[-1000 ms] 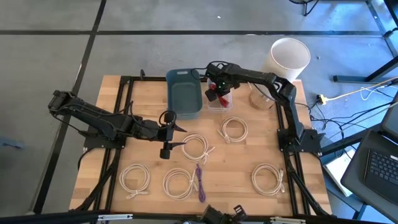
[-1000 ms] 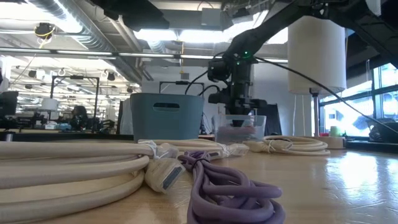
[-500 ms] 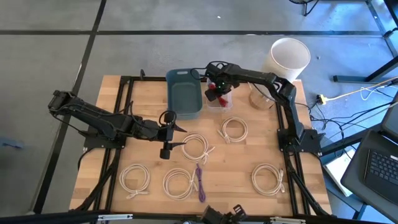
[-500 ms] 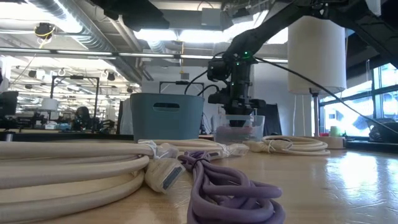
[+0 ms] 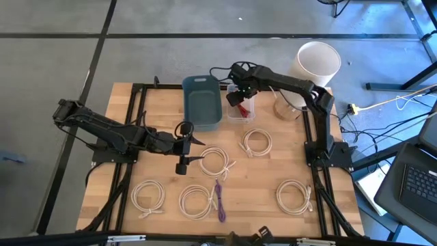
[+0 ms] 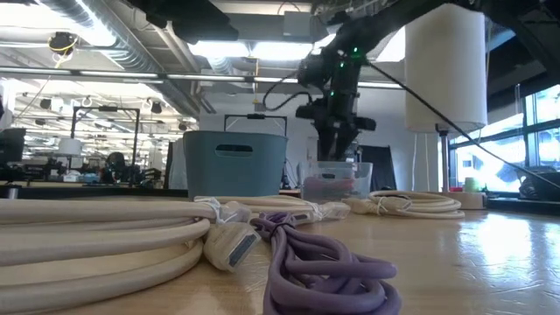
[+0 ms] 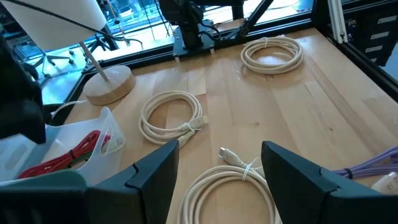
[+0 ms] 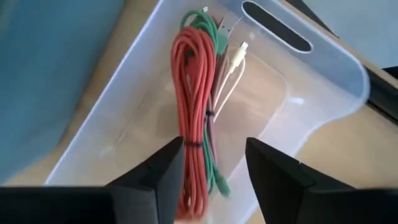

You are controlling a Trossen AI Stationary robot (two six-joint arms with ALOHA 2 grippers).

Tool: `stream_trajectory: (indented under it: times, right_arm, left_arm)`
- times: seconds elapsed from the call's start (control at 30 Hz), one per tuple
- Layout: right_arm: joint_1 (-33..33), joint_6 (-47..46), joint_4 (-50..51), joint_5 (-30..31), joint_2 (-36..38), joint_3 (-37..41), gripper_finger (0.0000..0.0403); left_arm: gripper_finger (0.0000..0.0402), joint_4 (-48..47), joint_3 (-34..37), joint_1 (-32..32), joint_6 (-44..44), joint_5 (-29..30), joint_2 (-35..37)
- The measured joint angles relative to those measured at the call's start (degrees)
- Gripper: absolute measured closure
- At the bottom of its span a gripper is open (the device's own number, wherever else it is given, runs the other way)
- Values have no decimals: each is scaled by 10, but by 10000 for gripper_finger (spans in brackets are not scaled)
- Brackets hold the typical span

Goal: Pick & Place USB Port
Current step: Put the purple charger cable into the transparent bin

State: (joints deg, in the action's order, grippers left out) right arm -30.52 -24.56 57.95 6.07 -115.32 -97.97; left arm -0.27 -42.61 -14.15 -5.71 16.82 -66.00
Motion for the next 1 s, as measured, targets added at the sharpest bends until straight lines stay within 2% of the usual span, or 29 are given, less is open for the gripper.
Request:
stream_trajectory:
  times: [0.23, 0.43, 0.57, 0.77, 0.83, 1.0]
  right_arm:
    - [40, 24, 76, 1, 80, 0, 239]
    - [124, -9, 180, 14, 156, 0, 240]
    - [212, -68, 222, 15, 195, 0, 240]
    - [382, -185, 235, 19, 215, 0, 240]
    - [443, -225, 235, 43, 214, 0, 240]
    - [586, -341, 223, 147, 185, 0, 240]
  left_arm:
    - [178, -3, 0, 0, 0, 0, 0]
    - [178, -4, 0, 0, 2, 0, 0]
    - [178, -4, 0, 0, 5, 0, 0]
    - [178, -4, 0, 0, 7, 0, 0]
    - [178, -4, 0, 0, 10, 0, 0]
    - [178, -4, 0, 0, 14, 0, 0]
